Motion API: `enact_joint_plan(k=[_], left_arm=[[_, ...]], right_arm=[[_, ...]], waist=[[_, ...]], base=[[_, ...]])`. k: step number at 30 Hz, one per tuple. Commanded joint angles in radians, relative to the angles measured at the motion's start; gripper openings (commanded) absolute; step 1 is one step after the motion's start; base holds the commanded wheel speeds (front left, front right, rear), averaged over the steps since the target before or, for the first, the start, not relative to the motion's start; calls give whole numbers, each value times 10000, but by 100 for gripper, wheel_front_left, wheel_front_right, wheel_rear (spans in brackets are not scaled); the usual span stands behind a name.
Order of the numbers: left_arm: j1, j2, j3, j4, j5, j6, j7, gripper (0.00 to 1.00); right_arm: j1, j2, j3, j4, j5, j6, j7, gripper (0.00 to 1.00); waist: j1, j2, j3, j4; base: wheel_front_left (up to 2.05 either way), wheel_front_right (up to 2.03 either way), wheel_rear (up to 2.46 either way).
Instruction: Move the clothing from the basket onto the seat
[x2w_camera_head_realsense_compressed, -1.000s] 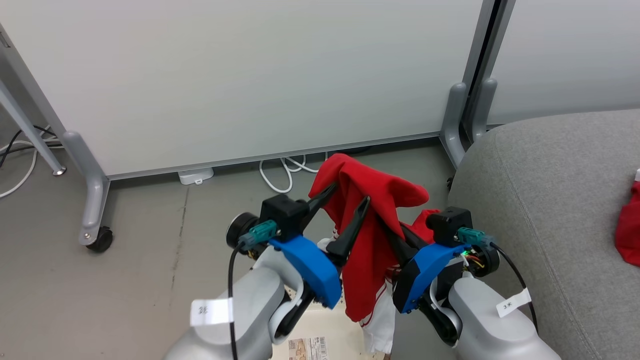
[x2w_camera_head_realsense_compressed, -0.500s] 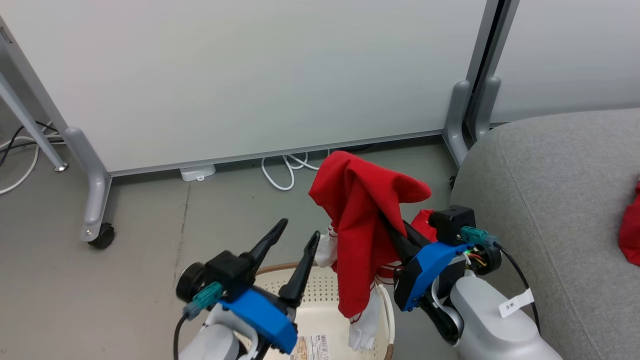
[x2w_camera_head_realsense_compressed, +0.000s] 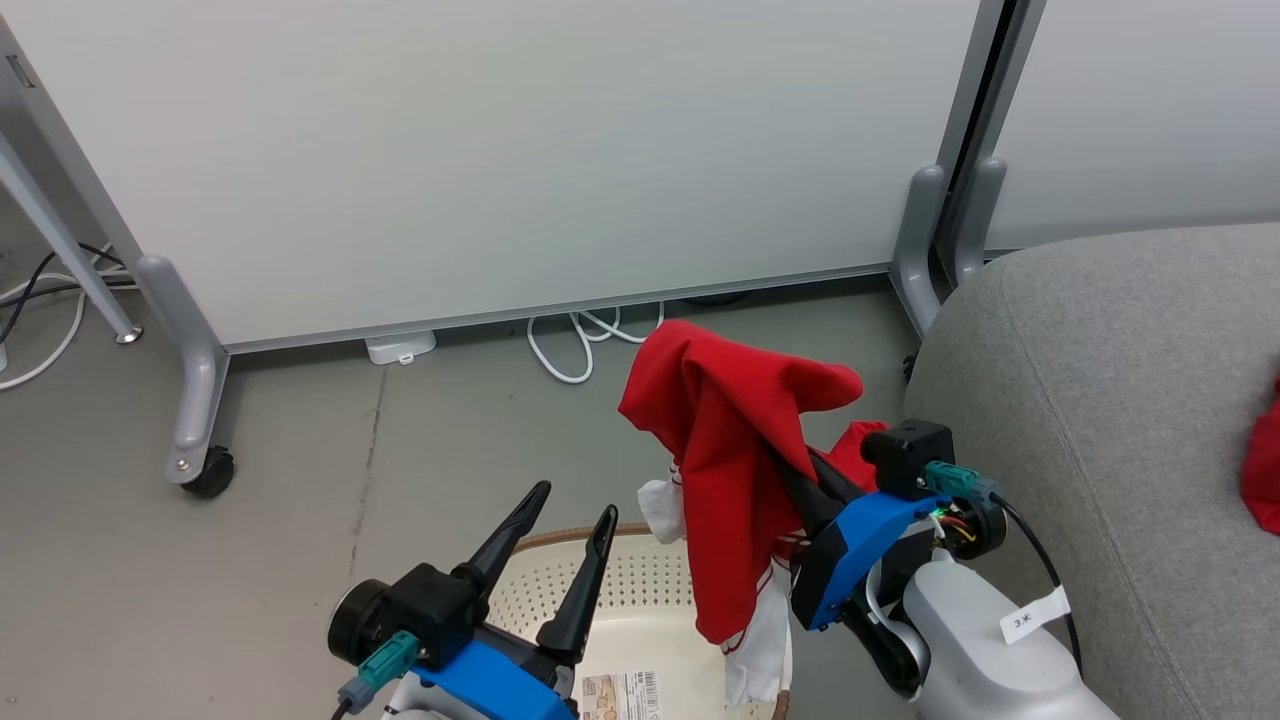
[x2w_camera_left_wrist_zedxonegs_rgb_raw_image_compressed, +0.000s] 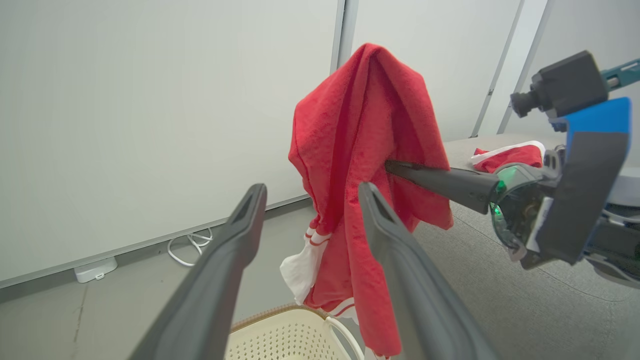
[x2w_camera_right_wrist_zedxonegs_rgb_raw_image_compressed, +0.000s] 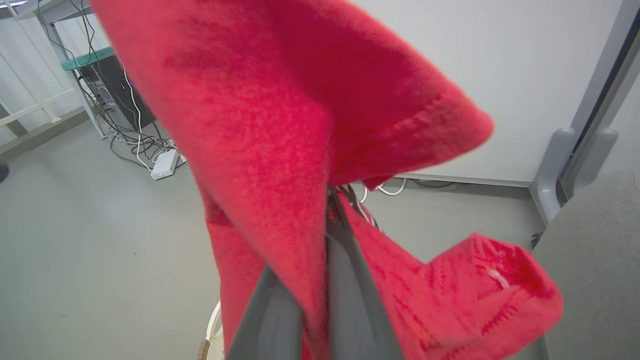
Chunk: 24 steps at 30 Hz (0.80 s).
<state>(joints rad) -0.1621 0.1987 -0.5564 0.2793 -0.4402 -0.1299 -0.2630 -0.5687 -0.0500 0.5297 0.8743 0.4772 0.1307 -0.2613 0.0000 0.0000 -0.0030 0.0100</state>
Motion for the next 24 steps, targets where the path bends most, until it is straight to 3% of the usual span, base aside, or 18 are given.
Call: enact_joint_plan(k=[1, 13, 24], left_arm=[[91, 8, 100, -51, 40, -6, -26, 100], [348, -104, 426, -137, 118, -6, -26, 100], [360, -204, 802, -105, 191, -6, -26, 100]], right_arm=[[109, -8, -1, -58, -15, 1, -56, 0], [55, -8, 37, -101, 122, 1, -56, 0], [-43, -8, -32, -88, 14, 3, -55, 0]], waist=[[0, 0, 4, -5], [0, 0, 72, -518], [0, 0, 314, -2266]], base=[[0, 0, 0], [0, 0, 0], [0, 0, 0]])
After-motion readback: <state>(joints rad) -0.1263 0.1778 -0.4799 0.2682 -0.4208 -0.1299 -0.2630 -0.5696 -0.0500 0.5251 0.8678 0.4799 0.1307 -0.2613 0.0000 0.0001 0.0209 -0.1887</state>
